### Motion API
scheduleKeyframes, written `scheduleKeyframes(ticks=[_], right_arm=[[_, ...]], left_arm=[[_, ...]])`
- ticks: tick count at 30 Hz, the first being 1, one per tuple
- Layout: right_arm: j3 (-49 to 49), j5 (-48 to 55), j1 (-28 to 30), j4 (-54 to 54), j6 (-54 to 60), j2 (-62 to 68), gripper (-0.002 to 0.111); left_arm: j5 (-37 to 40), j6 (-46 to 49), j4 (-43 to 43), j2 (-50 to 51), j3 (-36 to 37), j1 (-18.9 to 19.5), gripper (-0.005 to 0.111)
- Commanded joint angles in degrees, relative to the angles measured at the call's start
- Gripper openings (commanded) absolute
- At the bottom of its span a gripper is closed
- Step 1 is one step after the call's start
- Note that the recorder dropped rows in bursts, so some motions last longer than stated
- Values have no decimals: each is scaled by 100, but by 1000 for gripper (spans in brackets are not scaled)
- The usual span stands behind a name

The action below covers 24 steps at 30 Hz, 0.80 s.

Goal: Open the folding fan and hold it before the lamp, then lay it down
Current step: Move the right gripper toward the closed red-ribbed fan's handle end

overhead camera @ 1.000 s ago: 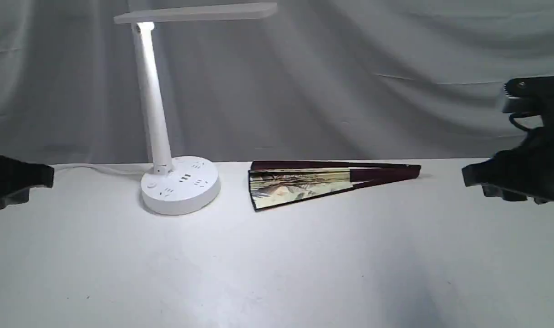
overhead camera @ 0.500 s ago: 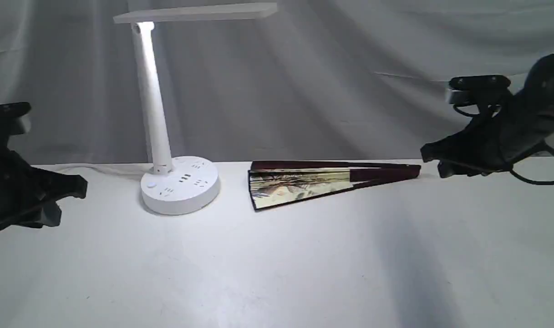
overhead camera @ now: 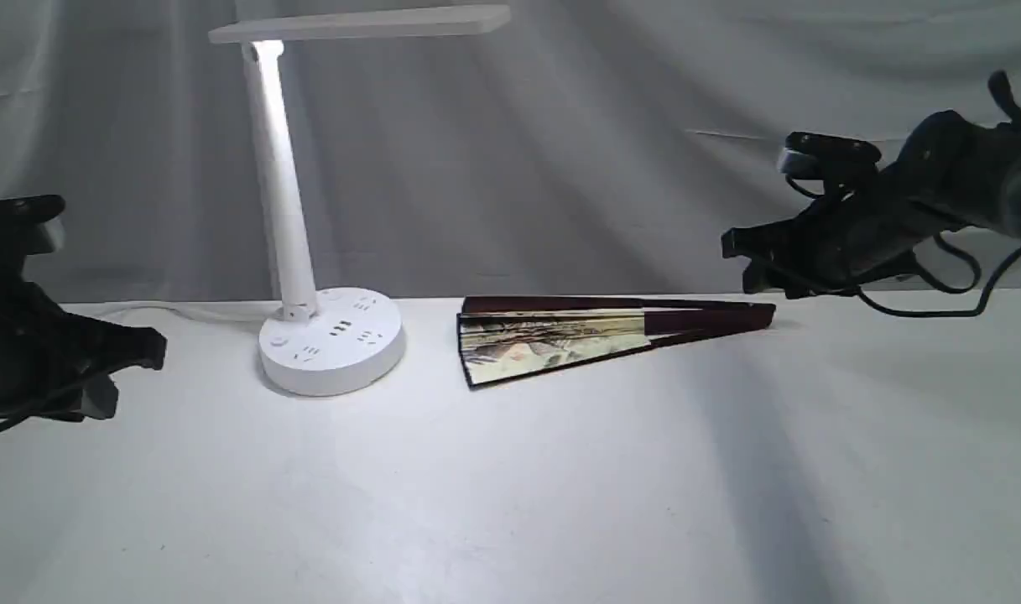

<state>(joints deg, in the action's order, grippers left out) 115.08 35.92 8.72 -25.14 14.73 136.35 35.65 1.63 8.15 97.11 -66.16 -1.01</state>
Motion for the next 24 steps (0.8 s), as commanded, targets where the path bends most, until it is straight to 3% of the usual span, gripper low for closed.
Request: scheduleKeyframes(ticks=[1, 5, 10, 14, 24], right_arm=[[38, -732, -36, -666, 44, 149, 41], [38, -1096, -84, -850, 70, 356, 38], [439, -1142, -199, -850, 236, 666, 21], [894, -1206, -260, -853, 236, 918, 14], [1028, -2334, -484, -800, 304, 1359, 13]], left_arm=[[-152, 46, 52, -13, -47, -28, 18], [-245, 35, 43, -13, -47, -28, 18], [-241, 35, 55, -13, -47, -28, 18], [-241, 35, 55, -13, -47, -28, 18], [-256, 57, 18, -13, -47, -28, 18]])
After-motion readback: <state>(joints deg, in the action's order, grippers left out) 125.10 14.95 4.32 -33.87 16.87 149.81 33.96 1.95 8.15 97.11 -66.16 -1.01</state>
